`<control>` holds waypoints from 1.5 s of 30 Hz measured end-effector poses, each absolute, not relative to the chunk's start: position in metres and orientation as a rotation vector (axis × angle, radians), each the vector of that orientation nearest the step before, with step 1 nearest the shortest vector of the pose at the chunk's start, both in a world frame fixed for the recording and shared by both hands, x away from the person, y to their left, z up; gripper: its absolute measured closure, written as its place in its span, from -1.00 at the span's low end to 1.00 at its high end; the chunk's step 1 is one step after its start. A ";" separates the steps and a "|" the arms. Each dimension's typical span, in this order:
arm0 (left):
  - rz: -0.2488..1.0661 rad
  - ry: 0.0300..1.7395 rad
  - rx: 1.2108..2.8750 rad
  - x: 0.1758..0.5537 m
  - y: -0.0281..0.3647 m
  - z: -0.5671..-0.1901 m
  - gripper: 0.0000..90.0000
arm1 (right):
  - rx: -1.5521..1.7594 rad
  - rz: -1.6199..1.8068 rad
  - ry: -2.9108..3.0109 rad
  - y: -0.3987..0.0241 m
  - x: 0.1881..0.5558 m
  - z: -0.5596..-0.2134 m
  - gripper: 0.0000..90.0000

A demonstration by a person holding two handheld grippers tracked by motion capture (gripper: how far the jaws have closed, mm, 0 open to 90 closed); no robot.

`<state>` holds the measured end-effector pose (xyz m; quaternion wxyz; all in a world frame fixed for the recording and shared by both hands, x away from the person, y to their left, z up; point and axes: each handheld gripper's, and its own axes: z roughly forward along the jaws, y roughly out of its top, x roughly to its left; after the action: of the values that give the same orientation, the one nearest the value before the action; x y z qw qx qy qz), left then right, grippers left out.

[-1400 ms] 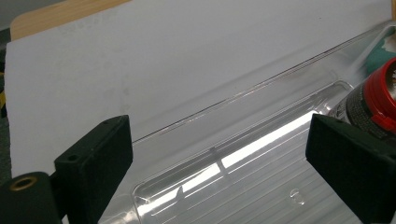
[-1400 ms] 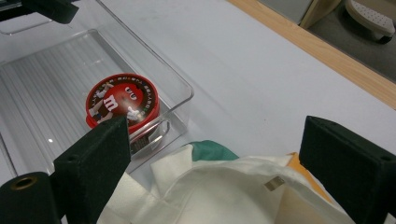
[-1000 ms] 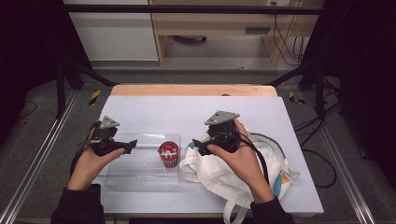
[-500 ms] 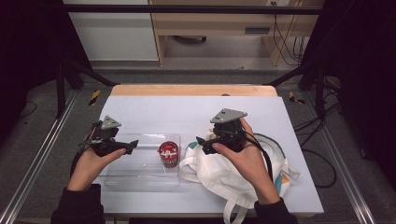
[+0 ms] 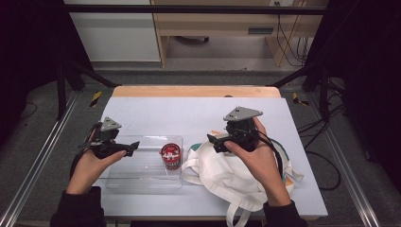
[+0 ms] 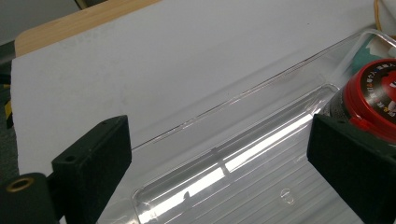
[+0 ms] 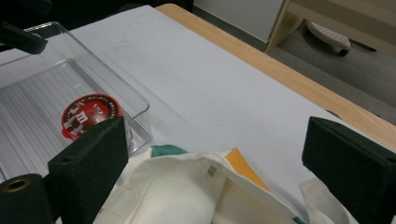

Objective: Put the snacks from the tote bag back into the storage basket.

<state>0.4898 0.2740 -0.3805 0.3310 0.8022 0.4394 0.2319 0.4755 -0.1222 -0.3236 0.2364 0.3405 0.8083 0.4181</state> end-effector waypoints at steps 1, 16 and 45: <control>0.607 1.149 2.098 0.490 0.274 -0.380 -0.86 | 0.936 1.142 2.212 -0.124 0.476 -0.324 -0.84; 0.621 1.143 2.087 0.487 0.276 -0.375 -0.86 | 1.019 1.139 2.154 -0.150 0.480 -0.320 -0.84; 0.643 1.211 2.019 0.485 0.304 -0.367 -0.87 | 1.214 1.085 2.030 -0.207 0.489 -0.323 -0.84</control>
<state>0.4852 0.3043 -0.3675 0.3432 0.7771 0.4660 0.2476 0.4886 -0.2068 -0.3235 0.2663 0.4498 0.7518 0.4020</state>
